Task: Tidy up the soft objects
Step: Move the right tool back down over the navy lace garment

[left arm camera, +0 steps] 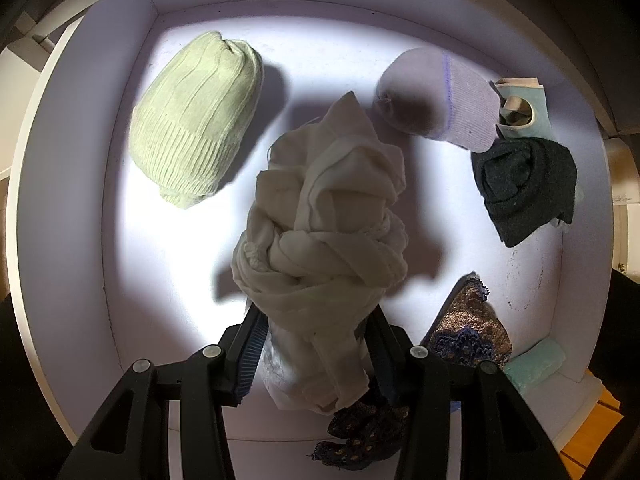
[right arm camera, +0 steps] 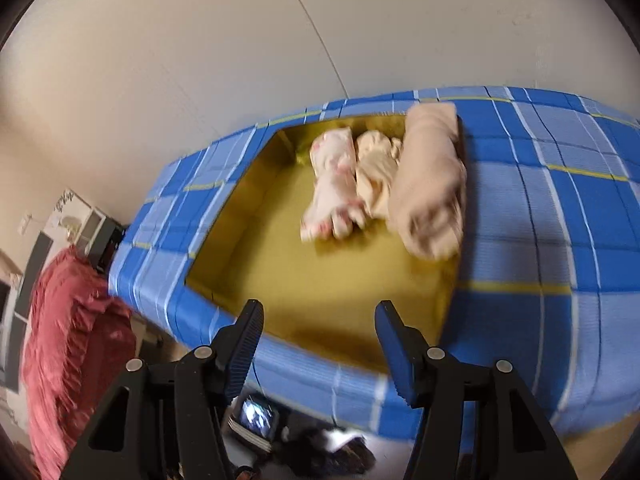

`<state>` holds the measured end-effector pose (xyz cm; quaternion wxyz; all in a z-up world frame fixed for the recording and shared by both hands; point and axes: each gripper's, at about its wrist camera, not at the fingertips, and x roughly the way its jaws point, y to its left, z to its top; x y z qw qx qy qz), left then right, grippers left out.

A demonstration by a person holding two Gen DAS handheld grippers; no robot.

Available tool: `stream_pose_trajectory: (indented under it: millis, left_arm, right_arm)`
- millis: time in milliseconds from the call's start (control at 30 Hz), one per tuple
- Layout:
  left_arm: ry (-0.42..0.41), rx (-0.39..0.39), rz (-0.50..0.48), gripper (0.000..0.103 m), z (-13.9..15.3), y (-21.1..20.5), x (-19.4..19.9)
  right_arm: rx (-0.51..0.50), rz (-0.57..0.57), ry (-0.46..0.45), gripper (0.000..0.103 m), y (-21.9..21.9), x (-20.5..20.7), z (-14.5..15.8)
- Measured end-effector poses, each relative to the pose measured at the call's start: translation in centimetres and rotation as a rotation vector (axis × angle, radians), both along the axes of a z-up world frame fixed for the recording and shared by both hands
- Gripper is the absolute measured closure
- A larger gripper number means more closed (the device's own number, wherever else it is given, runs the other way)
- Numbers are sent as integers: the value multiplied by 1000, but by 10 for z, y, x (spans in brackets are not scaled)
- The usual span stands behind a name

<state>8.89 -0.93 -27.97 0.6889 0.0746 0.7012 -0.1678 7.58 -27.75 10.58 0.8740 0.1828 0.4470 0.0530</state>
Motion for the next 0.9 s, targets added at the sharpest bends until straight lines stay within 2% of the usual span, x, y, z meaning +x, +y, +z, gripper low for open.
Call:
stream_pose_trajectory:
  millis: [167, 300, 533, 667, 800, 900]
  left_arm:
    - [2, 1, 2, 55, -1, 2, -2]
    - [18, -20, 26, 55, -3, 9, -1]
    - [41, -59, 82, 55, -5, 25, 0]
    - [33, -50, 69, 55, -6, 26, -1]
    - [27, -47, 63, 55, -7, 23, -4]
    - [24, -43, 60, 55, -7, 21, -4]
  right_arm:
    - [-6, 48, 30, 37, 7, -41, -25]
    - [-85, 140, 89, 34, 26, -70, -60]
    - [-197, 239, 336, 33, 51, -97, -165]
    - [-191, 254, 471, 33, 60, -99, -225]
    - [-189, 262, 622, 31, 70, -105, -267]
    - [-193, 241, 688, 28, 68, -108, -282]
